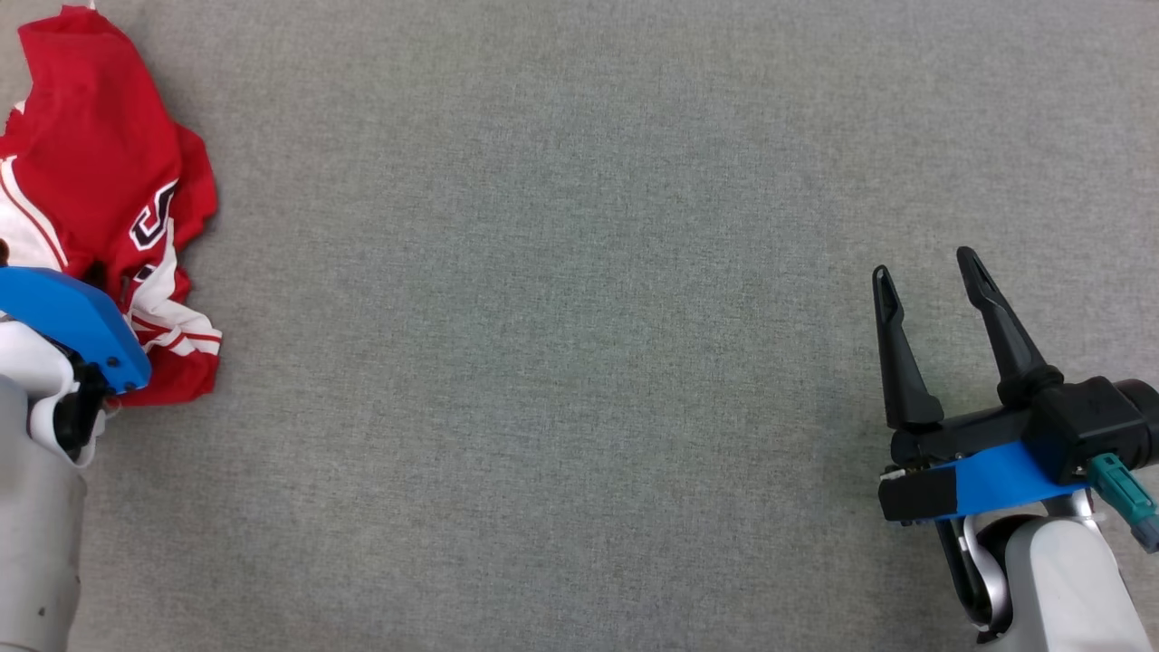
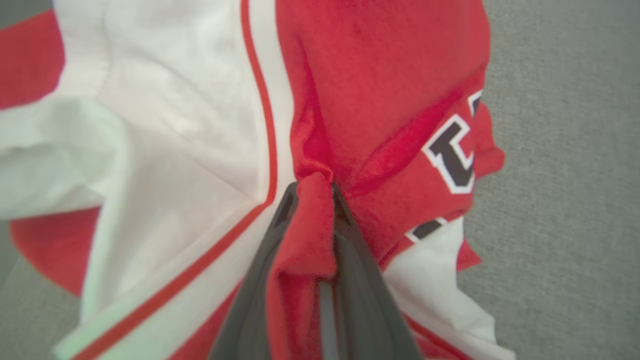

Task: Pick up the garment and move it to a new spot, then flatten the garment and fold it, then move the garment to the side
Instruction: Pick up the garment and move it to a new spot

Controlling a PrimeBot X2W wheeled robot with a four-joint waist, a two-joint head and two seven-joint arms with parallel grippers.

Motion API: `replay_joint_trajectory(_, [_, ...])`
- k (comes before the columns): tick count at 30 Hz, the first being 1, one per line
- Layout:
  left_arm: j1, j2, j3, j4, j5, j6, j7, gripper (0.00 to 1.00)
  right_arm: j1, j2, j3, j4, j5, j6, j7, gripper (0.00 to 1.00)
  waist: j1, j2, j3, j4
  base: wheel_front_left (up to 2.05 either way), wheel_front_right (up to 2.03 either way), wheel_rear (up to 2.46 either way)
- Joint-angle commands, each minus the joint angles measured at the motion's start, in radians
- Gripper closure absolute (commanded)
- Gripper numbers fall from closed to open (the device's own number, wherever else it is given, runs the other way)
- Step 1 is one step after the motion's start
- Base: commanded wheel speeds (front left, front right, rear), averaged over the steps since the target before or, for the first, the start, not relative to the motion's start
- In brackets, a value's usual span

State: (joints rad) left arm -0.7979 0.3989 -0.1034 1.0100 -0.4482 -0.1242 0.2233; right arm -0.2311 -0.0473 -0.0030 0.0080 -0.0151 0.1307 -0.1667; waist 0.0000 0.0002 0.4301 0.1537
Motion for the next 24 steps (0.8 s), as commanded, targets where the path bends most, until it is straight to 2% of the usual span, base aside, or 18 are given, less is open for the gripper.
replay_joint_trajectory(1, [-0.012, 0.005, -0.003, 0.005, 0.005, -0.009, -0.028, 1.0, -0.005, -0.006, 0.001, 0.003, 0.009, 0.0, -0.002, 0.0, 0.0, -0.0002, -0.007, -0.003, 0.0, 0.0, 0.0])
replay_joint_trajectory(8, [-0.058, 0.041, -0.005, -0.033, 0.033, 0.021, -0.208, 1.0, 0.01, -0.006, 0.007, 0.042, 0.033, 0.0, -0.028, 0.0, 0.0, -0.0002, -0.066, -0.009, 0.0, 0.0, 0.0])
replay_joint_trajectory(15, [-0.138, 0.061, -0.025, -0.174, 0.072, 0.029, -0.348, 1.0, 0.018, -0.006, 0.019, 0.094, 0.077, 0.0, -0.057, 0.0, 0.0, -0.0002, -0.143, -0.026, 0.0, 0.0, 0.0])
replay_joint_trajectory(19, [-0.195, 0.057, -0.052, -0.298, 0.1, 0.034, -0.383, 1.0, 0.022, -0.006, 0.031, 0.117, 0.107, 0.0, -0.075, 0.0, 0.0, -0.0002, -0.177, -0.057, 0.0, 0.0, 0.0])
replay_joint_trajectory(24, [-0.259, 0.029, -0.089, -0.466, 0.112, 0.033, -0.355, 1.0, 0.016, -0.006, 0.047, 0.14, 0.152, 0.0, -0.092, 0.0, 0.0, -0.0002, -0.207, -0.125, 0.0, 0.0, 0.0])
